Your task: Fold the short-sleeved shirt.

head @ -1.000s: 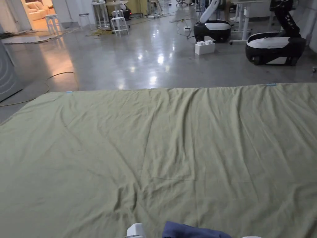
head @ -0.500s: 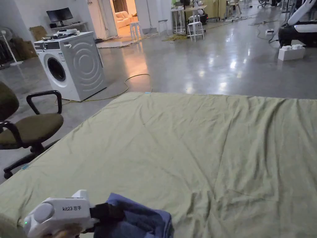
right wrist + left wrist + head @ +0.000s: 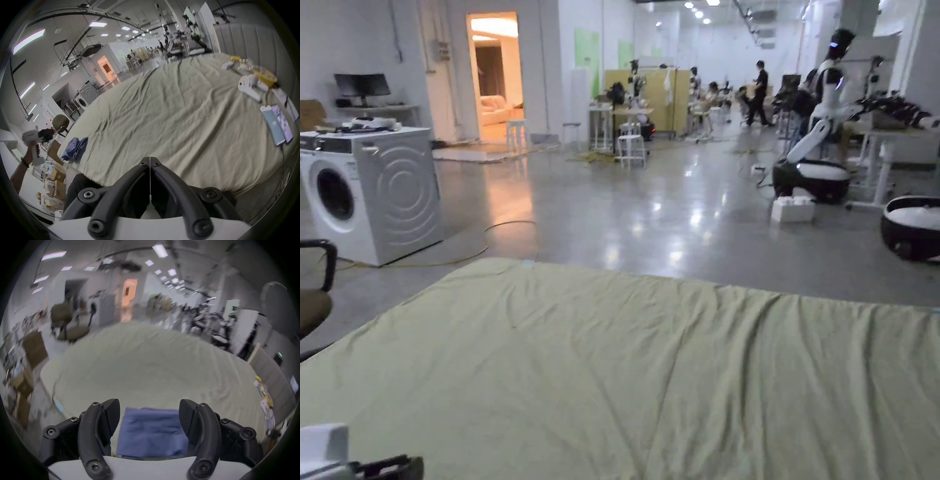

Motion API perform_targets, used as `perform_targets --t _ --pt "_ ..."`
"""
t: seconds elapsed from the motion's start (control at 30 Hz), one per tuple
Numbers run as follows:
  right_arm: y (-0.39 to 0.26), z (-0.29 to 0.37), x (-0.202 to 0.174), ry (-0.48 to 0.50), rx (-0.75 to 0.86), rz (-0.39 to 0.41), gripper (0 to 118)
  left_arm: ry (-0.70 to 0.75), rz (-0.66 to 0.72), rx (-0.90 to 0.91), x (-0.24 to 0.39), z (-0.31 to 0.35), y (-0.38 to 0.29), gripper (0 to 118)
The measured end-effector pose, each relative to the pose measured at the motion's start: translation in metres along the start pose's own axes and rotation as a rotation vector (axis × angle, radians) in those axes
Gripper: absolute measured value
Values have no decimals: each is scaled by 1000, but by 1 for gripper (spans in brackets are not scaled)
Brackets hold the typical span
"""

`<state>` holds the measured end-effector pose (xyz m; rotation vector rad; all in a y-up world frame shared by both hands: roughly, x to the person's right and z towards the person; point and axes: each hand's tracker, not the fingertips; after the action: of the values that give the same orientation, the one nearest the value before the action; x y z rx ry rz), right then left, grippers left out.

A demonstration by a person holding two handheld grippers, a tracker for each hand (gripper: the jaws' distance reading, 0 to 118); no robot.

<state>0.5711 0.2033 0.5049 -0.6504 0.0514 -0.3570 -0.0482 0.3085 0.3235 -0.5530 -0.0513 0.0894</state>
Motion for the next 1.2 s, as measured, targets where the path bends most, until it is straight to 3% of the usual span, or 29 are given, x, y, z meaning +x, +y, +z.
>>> perform_targets --t 0.2,0.3,0.37,0.43,0.53,0.7,0.8,1.2 --pt "43 52 -12 -43 258 62 0 -129 -219 323 111 110 6 76" --pt "59 75 -22 -56 377 96 0 -179 -194 405 142 124 -11 68" --pt "65 89 -30 -78 436 138 0 -192 -189 433 165 134 -21 55" --pt "66 99 -38 -117 488 199 0 -188 -197 461 183 140 -32 21" --pt "64 114 -47 -139 541 269 0 -182 -233 476 198 151 -44 3" --pt "59 130 -57 -148 618 330 0 -149 -304 478 222 165 -51 0" --pt "58 129 -57 -133 598 294 0 -166 -276 485 218 168 -46 0" --pt "60 131 -63 -111 623 286 0 -106 -272 489 215 175 -42 0"
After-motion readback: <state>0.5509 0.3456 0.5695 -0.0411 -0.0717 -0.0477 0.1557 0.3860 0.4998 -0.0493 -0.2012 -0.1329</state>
